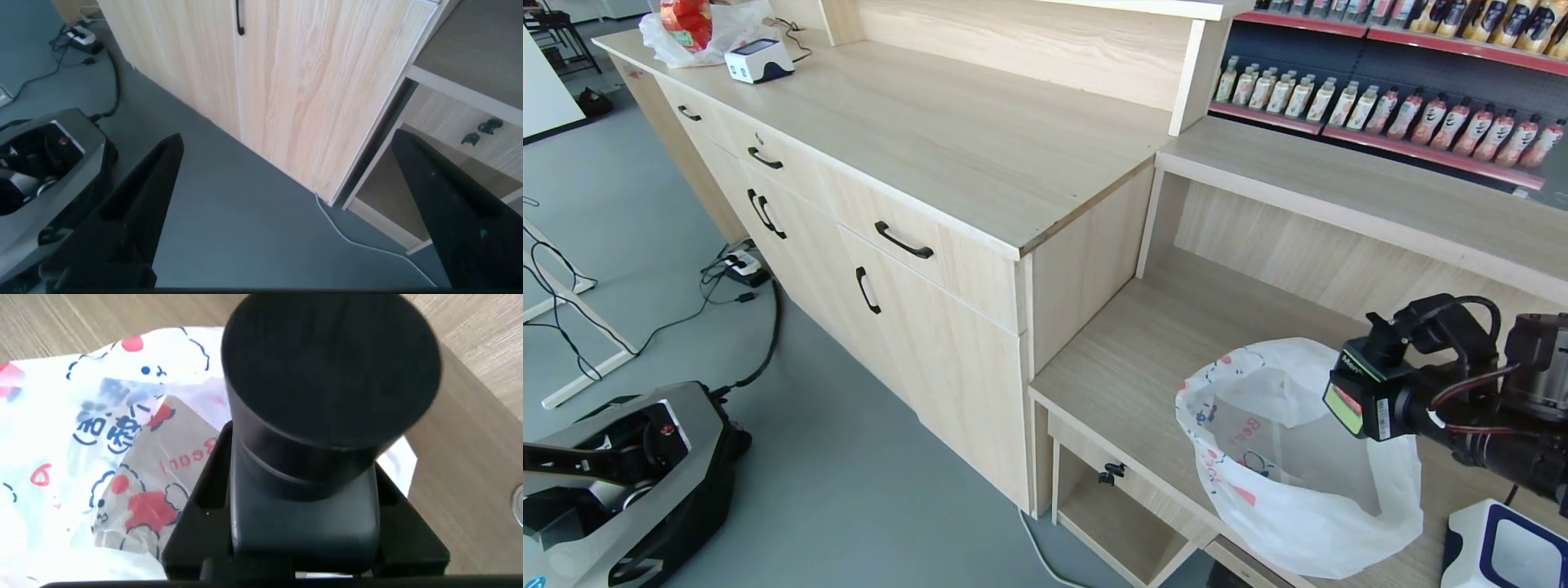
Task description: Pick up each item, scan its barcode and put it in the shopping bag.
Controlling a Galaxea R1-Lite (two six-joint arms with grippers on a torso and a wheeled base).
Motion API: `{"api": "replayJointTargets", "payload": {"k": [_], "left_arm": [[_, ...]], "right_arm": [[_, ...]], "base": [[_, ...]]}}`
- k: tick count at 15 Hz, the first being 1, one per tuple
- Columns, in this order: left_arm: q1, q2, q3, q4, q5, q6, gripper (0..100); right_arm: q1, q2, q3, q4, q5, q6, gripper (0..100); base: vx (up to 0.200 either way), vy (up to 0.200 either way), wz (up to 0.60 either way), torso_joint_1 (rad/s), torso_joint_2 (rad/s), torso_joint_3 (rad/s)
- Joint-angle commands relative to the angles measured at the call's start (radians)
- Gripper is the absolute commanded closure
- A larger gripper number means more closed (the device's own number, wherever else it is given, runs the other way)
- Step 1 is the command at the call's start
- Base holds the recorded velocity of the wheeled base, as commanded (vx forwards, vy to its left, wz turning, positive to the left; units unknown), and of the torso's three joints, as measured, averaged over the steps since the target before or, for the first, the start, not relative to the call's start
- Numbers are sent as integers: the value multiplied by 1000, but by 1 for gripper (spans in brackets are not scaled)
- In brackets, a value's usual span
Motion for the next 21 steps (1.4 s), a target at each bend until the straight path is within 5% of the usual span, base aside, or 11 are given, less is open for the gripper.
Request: {"api": "replayJointTargets", "payload": {"k": [1, 5, 21], "left_arm": [[0, 0, 0, 0, 0, -1, 0], [0, 0, 0, 0, 0, 1, 0], [0, 0, 0, 0, 0, 1, 0]], "right_arm": [[0, 81, 14, -11, 8, -3, 100], [-18, 207, 10, -173, 133, -24, 100], [-53, 549, -56, -591, 245, -32, 100]], "base": [[0, 0, 0, 0, 0, 0], [0, 0, 0, 0, 0, 0], [0, 0, 0, 0, 0, 0]]}}
